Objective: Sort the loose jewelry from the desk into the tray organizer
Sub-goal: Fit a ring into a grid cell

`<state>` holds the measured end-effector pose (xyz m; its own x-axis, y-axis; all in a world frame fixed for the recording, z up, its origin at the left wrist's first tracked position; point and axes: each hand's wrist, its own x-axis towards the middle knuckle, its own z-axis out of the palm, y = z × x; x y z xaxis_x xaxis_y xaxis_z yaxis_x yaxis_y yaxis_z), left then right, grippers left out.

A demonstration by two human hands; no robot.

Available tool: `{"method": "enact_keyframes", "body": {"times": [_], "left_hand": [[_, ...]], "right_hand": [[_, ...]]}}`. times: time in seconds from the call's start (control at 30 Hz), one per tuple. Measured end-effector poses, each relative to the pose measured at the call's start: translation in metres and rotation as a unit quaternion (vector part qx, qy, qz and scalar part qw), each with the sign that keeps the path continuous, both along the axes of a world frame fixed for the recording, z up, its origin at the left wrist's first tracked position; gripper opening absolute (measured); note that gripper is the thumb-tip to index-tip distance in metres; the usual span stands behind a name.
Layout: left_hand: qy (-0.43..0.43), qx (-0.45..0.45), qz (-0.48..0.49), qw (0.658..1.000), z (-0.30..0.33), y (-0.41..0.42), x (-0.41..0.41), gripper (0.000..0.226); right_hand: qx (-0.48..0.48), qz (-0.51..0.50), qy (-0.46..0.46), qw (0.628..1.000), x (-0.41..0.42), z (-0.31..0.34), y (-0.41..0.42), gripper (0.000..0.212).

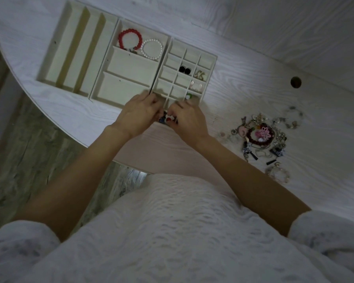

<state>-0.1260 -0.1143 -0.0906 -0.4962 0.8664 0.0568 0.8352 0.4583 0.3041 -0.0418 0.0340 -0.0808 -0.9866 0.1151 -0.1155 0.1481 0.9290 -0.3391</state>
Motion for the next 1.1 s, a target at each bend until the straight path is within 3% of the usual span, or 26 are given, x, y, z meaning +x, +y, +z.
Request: {"method": "enact_keyframes", "body": {"times": [0.13, 0.37, 0.5, 0.6, 0.73, 1.1], "left_hand": [[-0.029, 0.012, 0.016, 0.999, 0.001, -0.003, 0.004, 0.007], [-0.062, 0.001, 0.048, 0.997, 0.006, 0.001, 0.008, 0.008], [-0.067, -0.008, 0.063, 0.996, 0.008, 0.003, 0.011, 0.033], [-0.079, -0.027, 0.087, 0.993, 0.009, 0.006, 0.012, 0.015], [-0.124, -0.032, 0.151, 0.98, 0.007, 0.009, 0.013, 0.014], [-0.081, -0.002, 0.082, 0.993, 0.003, 0.005, 0.026, 0.011]], "right_hand": [[0.027, -0.005, 0.033, 0.999, 0.005, -0.007, 0.005, 0.017], [0.029, 0.062, 0.082, 0.994, 0.007, -0.002, 0.009, 0.011], [0.047, 0.068, 0.078, 0.994, 0.006, -0.004, 0.007, 0.017], [0.051, 0.067, 0.061, 0.995, 0.002, -0.002, 0.003, 0.019], [0.039, 0.044, 0.051, 0.997, 0.001, -0.001, 0.005, 0.017], [0.028, 0.035, 0.045, 0.998, 0.002, -0.003, 0.008, 0.012]]}}
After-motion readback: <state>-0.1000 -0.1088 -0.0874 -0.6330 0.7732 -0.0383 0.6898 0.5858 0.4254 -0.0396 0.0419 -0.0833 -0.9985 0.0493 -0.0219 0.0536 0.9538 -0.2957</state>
